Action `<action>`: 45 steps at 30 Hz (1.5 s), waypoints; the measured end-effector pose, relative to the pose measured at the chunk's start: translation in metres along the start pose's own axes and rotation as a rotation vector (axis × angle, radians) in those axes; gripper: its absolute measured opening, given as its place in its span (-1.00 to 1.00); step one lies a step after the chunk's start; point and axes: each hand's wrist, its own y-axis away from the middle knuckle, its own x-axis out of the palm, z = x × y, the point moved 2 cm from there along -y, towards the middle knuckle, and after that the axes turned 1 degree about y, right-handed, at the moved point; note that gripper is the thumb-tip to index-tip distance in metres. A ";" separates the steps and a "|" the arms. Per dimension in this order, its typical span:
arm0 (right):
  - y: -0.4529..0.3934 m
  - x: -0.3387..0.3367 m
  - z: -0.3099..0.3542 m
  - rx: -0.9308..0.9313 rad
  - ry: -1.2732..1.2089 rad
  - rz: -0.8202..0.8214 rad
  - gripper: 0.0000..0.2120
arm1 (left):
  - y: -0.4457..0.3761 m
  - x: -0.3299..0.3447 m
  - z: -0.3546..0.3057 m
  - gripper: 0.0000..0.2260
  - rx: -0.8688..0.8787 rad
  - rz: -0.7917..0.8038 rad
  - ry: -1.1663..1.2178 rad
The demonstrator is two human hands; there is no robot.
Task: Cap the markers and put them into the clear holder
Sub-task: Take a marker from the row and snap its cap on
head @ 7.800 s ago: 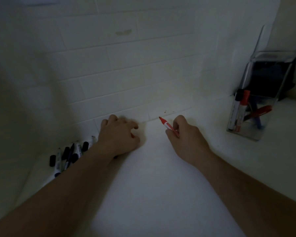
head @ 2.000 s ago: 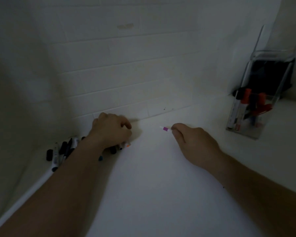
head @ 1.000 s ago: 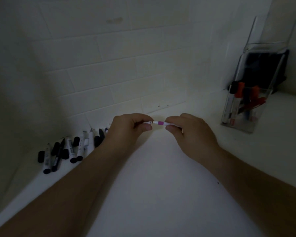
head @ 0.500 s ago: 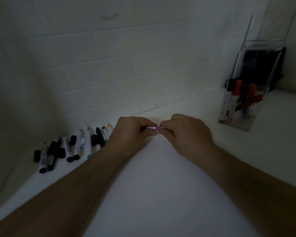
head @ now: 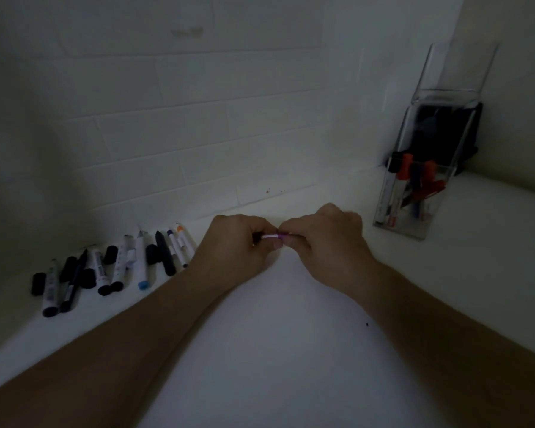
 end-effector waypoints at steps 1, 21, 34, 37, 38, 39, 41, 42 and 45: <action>0.000 -0.002 0.000 0.014 -0.005 0.024 -0.78 | 0.000 0.000 -0.001 -0.90 0.006 -0.003 0.016; -0.022 -0.179 -0.099 0.221 0.121 -0.424 -0.80 | 0.018 0.017 -0.027 -0.83 0.466 0.041 -0.034; -0.014 -0.161 -0.127 0.248 0.214 -0.264 -0.65 | 0.018 0.016 -0.028 -0.83 0.467 0.064 -0.070; -0.001 -0.145 -0.142 0.261 0.309 -0.191 -0.80 | 0.018 0.016 -0.029 -0.84 0.476 0.070 -0.065; 0.002 -0.141 -0.146 0.271 0.315 -0.181 -0.84 | 0.018 0.016 -0.029 -0.83 0.476 0.072 -0.063; 0.005 -0.138 -0.148 0.275 0.322 -0.163 -0.82 | 0.018 0.016 -0.029 -0.83 0.475 0.074 -0.062; 0.008 -0.131 -0.150 0.272 0.328 -0.096 -0.74 | 0.018 0.017 -0.028 -0.83 0.479 0.074 -0.067; 0.009 -0.129 -0.151 0.273 0.315 -0.069 -0.71 | 0.018 0.017 -0.028 -0.83 0.480 0.074 -0.070; 0.012 -0.124 -0.151 0.271 0.310 -0.060 -0.65 | 0.018 0.018 -0.028 -0.84 0.478 0.059 -0.074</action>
